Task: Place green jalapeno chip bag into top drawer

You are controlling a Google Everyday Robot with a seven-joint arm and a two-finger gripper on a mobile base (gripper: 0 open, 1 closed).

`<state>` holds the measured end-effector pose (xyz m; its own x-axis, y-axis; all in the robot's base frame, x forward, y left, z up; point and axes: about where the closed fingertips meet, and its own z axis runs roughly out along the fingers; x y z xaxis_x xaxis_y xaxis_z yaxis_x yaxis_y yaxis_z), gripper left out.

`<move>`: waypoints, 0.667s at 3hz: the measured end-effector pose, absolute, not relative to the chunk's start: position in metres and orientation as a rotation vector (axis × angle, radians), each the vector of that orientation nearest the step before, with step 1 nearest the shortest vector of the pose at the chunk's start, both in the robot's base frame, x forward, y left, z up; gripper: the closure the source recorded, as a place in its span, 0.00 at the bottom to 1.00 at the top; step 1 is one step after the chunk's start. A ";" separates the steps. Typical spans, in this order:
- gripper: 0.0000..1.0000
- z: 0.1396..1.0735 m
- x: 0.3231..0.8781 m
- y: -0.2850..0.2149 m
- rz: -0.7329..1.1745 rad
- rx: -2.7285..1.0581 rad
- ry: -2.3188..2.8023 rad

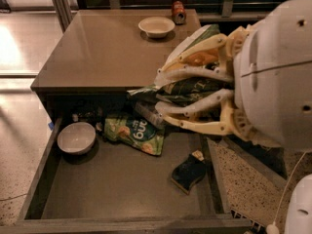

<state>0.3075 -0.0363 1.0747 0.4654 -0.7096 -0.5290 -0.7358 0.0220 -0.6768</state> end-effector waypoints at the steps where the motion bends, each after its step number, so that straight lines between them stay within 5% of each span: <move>1: 1.00 1.075 0.307 -0.036 0.030 -1.697 1.254; 2: 1.00 1.075 0.307 -0.036 0.030 -1.697 1.254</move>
Offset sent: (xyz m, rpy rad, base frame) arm 0.0031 -0.0040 -0.0094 -0.5413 -0.1752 -0.2557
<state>0.3074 -0.0361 1.0747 0.4652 -0.7112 -0.5271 -0.7352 0.0212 -0.6775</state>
